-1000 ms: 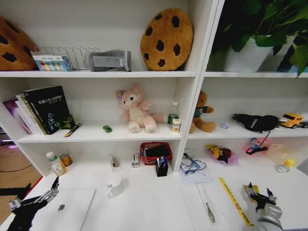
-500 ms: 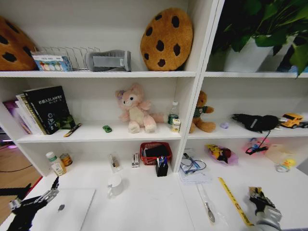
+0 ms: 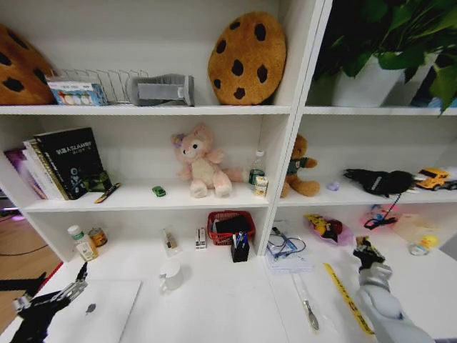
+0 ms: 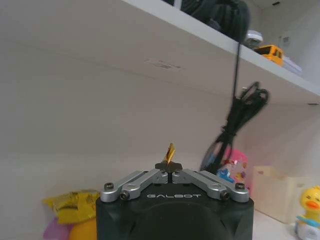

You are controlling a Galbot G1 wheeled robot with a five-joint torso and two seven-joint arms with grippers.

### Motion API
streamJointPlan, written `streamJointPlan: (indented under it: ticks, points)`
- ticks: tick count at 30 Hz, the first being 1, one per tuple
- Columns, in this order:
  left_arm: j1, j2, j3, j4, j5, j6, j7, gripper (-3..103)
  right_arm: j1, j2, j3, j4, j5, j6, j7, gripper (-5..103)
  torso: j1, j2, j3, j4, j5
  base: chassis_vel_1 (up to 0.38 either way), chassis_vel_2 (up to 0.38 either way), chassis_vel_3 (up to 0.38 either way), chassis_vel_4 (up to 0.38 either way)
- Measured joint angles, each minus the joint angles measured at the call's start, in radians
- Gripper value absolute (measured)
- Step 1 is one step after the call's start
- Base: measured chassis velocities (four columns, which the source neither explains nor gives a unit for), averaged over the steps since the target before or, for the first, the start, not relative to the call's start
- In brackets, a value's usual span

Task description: Organize the objects on the table.

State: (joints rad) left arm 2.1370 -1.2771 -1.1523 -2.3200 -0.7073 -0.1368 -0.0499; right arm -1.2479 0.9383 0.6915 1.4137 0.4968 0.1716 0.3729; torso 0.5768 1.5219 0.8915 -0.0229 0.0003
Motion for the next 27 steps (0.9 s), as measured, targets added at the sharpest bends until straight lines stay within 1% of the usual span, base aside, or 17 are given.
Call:
streamJointPlan:
  ticks: [2, 4, 5, 7, 9, 10, 13, 14, 16, 18, 19, 21, 22, 24, 25, 26, 27]
  points:
    - [0.000, 0.000, 0.000, 0.000, 0.000, 0.000, 0.000, 100, 0.188, -0.017, -0.107, -0.137, -0.004, 0.008, -0.018, 0, 0.000, 0.000, 0.000, 0.0002, -0.0006, 0.000, 0.000, 0.000, 0.000]
    - [0.000, 0.000, 0.000, 0.000, 0.000, 0.000, 0.000, 100, 0.336, -0.020, -0.204, -0.298, -0.023, 0.025, -0.034, 0, 0.000, 0.000, 0.000, 0.0000, 0.0001, 0.000, 0.000, 0.000, 0.000]
    - [0.000, 0.000, 0.000, 0.000, 0.000, 0.000, 0.000, 100, 0.336, -0.020, -0.204, -0.298, -0.023, 0.025, -0.034, 0, 0.000, 0.000, 0.000, 0.0000, 0.0001, 0.000, 0.000, 0.000, 0.000]
    - [0.000, 0.000, 0.000, 0.000, 0.000, 0.000, 0.000, 100, 0.423, -0.017, -0.251, -0.390, -0.041, 0.033, -0.034, 0, 0.000, 0.000, 0.000, -0.0002, -0.0002, 0.000, 0.000, 0.000, 0.000]
    - [0.000, 0.000, 0.000, 0.000, 0.000, 0.000, 0.000, 100, 0.455, -0.013, -0.265, -0.422, -0.049, 0.038, -0.035, -1, 0.000, 0.000, 0.000, -0.0001, -0.0004, 0.000, 0.000, 0.000, 0.000]
    - [0.000, 0.000, 0.000, 0.000, 0.000, 0.000, 0.000, 100, 0.486, -0.009, -0.278, -0.451, -0.056, 0.044, -0.038, 4, 0.000, 0.000, 0.000, 0.0001, -0.0003, 0.000, 0.000, 0.000, 0.000]
    - [0.000, 0.000, 0.000, 0.000, 0.000, 0.000, 0.000, 100, 0.510, -0.004, -0.284, -0.466, -0.057, 0.047, -0.041, 9, 0.000, 0.000, 0.000, 0.0003, -0.0005, 0.000, 0.000, 0.000, 0.000]
    - [0.000, 0.000, 0.000, 0.000, 0.000, 0.000, 0.000, 100, 0.505, -0.003, -0.282, -0.452, -0.047, 0.044, -0.041, 20, 0.000, 0.000, 0.000, 0.0000, -0.0004, 0.000, 0.000, 0.000, 0.000]
    - [0.000, 0.000, 0.000, 0.000, 0.000, 0.000, 0.000, 100, 0.494, -0.004, -0.279, -0.439, -0.041, 0.041, -0.040, 20, 0.000, 0.000, 0.000, 0.0000, -0.0004, 0.000, 0.000, 0.000, 0.000]
    - [0.000, 0.000, 0.000, 0.000, 0.000, 0.000, 0.000, 100, 0.437, -0.006, -0.261, -0.388, -0.036, 0.036, -0.036, 31, 0.000, 0.000, 0.000, 0.0000, -0.0004, 0.000, 0.000, 0.000, 0.000]
    - [0.000, 0.000, 0.000, 0.000, 0.000, 0.000, 0.000, 100, 0.437, -0.006, -0.261, -0.388, -0.036, 0.036, -0.036, 31, 0.000, 0.000, 0.000, 0.0000, -0.0004, 0.000, 0.000, 0.000, 0.000]
    - [0.000, 0.000, 0.000, 0.000, 0.000, 0.000, 0.000, 100, 0.329, -0.009, -0.225, -0.270, -0.030, 0.028, -0.028, 42, 0.000, 0.000, 0.000, -0.0004, 0.0000, 0.000, 0.000, 0.000, 0.000]
    - [0.000, 0.000, 0.000, 0.000, 0.000, 0.000, 0.000, 100, 0.329, -0.009, -0.225, -0.270, -0.030, 0.028, -0.028, 42, 0.000, 0.000, 0.000, -0.0004, 0.0000, 0.000, 0.000, 0.000, 0.000]
    - [0.000, 0.000, 0.000, 0.000, 0.000, 0.000, 0.000, 100, 0.183, -0.012, -0.178, -0.102, -0.033, 0.014, -0.013, 52, 0.000, 0.000, 0.000, 0.0000, -0.0006, 0.000, 0.000, 0.000, 0.000]
    - [0.000, 0.000, 0.000, 0.000, 0.000, 0.000, 0.000, 100, 0.183, -0.012, -0.178, -0.102, -0.033, 0.014, -0.013, 52, 0.000, 0.000, 0.000, 0.0000, -0.0006, 0.000, 0.000, 0.000, 0.000]
    - [0.000, 0.000, 0.000, 0.000, 0.000, 0.000, 0.000, 100, 0.118, -0.011, -0.157, -0.042, -0.041, 0.008, -0.004, 58, 0.000, 0.000, 0.000, 0.0004, -0.0006, 0.000, 0.000, 0.000, 0.000]
    - [0.000, 0.000, 0.000, 0.000, 0.000, 0.000, 0.000, 100, 0.019, -0.010, -0.128, 0.036, -0.047, 0.001, 0.002, 63, 0.000, 0.000, 0.000, -0.0001, -0.0004, 0.000, 0.000, 0.000, 0.000]
